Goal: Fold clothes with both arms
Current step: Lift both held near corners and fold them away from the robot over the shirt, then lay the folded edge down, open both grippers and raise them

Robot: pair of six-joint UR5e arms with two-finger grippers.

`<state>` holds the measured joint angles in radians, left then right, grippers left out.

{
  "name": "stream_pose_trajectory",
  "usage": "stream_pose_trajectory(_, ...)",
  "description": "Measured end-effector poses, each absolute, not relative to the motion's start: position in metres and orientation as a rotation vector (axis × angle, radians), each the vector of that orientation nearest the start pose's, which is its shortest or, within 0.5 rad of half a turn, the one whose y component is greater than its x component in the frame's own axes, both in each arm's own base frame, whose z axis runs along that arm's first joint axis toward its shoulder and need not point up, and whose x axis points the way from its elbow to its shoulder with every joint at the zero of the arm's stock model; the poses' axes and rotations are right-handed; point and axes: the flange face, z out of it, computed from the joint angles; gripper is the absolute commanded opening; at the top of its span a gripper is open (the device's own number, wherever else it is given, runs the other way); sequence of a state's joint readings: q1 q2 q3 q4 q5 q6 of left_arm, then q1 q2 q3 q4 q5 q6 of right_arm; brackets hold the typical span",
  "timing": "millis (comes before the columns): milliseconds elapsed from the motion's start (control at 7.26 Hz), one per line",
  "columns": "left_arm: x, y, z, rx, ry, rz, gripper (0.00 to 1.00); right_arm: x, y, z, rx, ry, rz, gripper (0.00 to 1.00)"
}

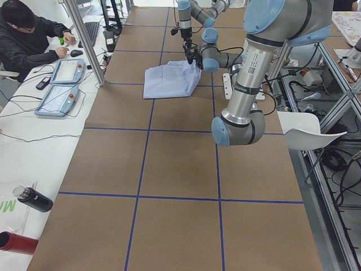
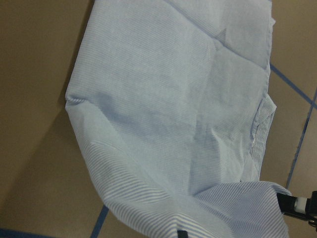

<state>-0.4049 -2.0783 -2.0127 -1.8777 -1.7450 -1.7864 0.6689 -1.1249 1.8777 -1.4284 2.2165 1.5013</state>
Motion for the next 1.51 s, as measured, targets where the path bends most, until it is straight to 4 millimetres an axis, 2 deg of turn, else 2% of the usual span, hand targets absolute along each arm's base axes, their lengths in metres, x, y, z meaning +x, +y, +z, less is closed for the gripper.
stream_pose_trajectory(275, 0.484, -0.380, 0.170, 0.038, 1.247, -0.450, 0.00, -0.422, -0.478, 0.233, -0.214, -1.024, 0.305, 0.00)
stream_pose_trajectory(413, 0.480, -0.404, 0.178, 0.076, 1.238, -0.457, 0.00, -0.420, -0.501, 0.233, -0.197, -1.017, 0.323, 0.00)
stream_pose_trajectory(688, 0.457, -0.442, 0.187, 0.109, 1.218, -0.451, 0.00, -0.419, -0.538, 0.227, -0.179, -1.003, 0.358, 0.00)
stream_pose_trajectory(826, 0.447, -0.456, 0.191, 0.110, 1.212, -0.453, 0.00, -0.422, -0.550, 0.222, -0.176, -1.001, 0.365, 0.00)
stream_pose_trajectory(964, 0.446, -0.464, 0.197, 0.107, 1.202, -0.459, 0.00, -0.428, -0.559, 0.216, -0.175, -0.999, 0.369, 0.00)
stream_pose_trajectory(1514, 0.469, -0.494, 0.213, 0.108, 1.191, -0.482, 0.00, -0.451, -0.589, 0.214, -0.161, -0.961, 0.377, 0.00)
